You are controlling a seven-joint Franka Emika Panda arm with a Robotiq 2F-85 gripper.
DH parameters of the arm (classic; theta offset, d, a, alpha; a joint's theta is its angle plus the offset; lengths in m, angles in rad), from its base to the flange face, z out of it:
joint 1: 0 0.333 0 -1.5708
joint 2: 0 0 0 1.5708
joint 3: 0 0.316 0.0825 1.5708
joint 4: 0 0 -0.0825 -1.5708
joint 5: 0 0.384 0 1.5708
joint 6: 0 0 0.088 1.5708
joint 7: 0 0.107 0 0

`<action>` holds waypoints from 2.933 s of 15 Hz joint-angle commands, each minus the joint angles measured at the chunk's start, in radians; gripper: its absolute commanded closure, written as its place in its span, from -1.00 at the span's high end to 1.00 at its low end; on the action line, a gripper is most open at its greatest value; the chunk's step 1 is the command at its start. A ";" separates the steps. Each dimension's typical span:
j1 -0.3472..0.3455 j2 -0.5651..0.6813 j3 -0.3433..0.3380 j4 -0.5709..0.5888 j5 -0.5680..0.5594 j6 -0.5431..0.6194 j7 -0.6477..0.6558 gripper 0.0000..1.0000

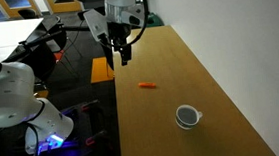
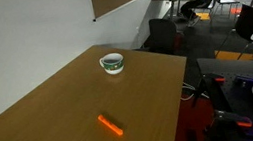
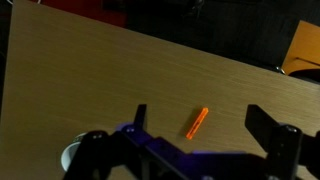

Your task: Put the orange marker in the mug

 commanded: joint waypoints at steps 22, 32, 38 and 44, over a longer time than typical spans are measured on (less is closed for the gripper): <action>0.010 0.207 0.209 -0.025 0.080 0.370 0.598 1.00; 0.050 0.526 0.228 0.090 0.033 0.588 0.777 1.00; 0.097 0.736 0.181 0.224 -0.007 0.593 0.791 1.00; 0.122 0.821 0.155 0.256 0.024 0.608 0.741 1.00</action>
